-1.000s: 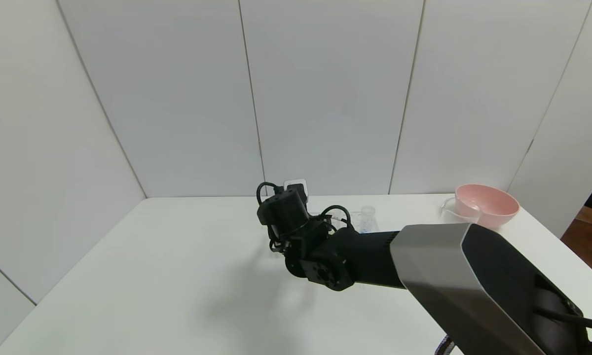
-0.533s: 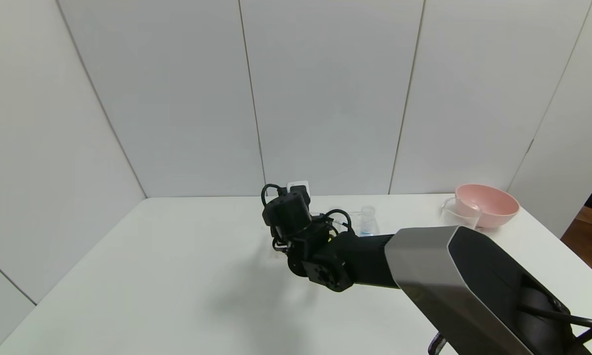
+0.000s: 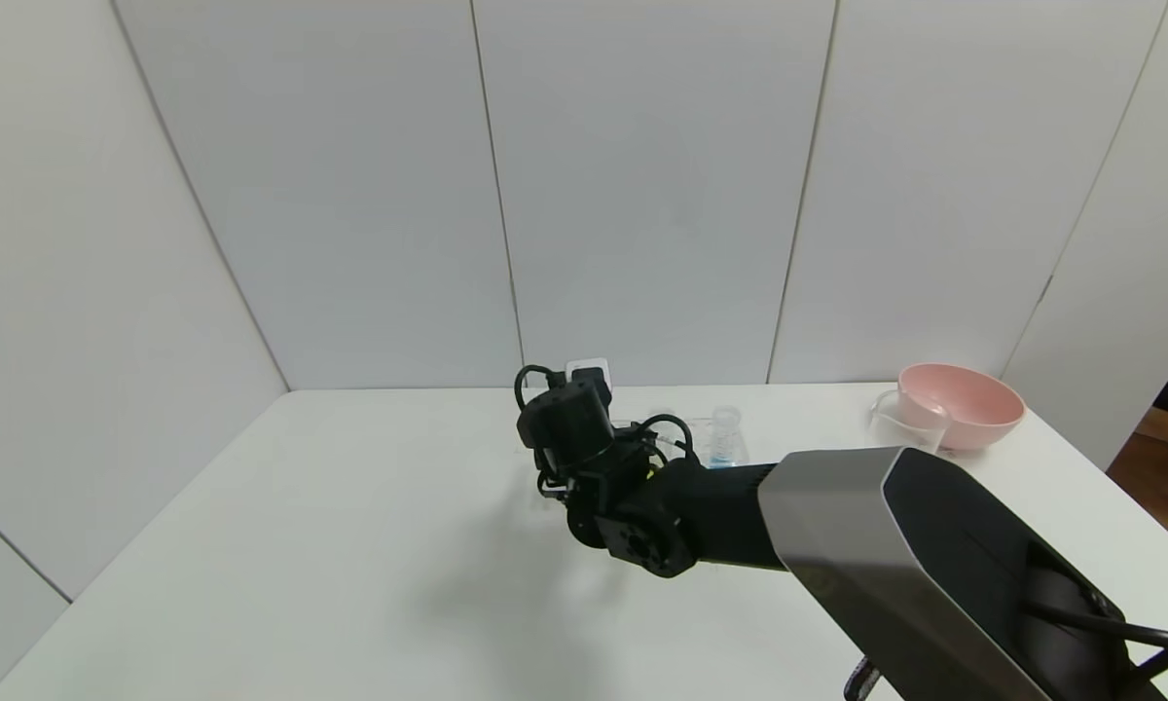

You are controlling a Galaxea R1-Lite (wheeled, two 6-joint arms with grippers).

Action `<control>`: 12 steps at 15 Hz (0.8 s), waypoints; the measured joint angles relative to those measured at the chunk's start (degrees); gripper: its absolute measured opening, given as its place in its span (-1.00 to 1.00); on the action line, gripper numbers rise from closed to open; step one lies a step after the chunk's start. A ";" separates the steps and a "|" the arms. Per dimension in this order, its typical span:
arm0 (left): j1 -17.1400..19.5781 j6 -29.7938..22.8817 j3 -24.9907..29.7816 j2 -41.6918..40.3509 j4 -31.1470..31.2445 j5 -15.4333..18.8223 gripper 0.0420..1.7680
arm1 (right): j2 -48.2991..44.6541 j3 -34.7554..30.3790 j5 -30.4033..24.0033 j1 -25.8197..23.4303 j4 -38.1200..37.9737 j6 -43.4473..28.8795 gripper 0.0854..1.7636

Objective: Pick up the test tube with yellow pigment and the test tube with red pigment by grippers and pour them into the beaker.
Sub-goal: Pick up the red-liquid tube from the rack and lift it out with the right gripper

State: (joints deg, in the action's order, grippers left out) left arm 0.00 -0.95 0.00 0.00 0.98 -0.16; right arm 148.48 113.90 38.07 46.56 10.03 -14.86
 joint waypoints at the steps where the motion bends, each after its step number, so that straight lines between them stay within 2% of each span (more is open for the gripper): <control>1: 0.00 0.00 0.00 0.00 0.00 0.00 0.94 | -0.11 -0.11 0.02 0.11 -0.18 0.02 0.94; 5: 0.00 0.00 0.00 0.00 0.00 0.00 0.94 | -0.52 -0.65 0.00 0.52 -0.29 -0.11 0.91; 6: 0.00 0.00 0.00 0.00 0.00 0.02 0.94 | -0.66 -0.67 0.00 0.57 -0.27 -0.16 0.65; 8: 0.00 0.00 0.00 0.00 0.00 0.02 0.94 | -0.83 -0.76 0.05 0.68 -0.18 -0.24 0.29; 12: 0.00 0.00 0.00 0.00 0.00 0.02 0.94 | -1.60 -1.94 0.46 0.73 -0.22 -0.33 -0.29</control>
State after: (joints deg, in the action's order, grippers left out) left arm 0.00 -0.95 0.00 0.00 0.98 -0.13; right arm 146.88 111.96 38.53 47.29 9.81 -15.19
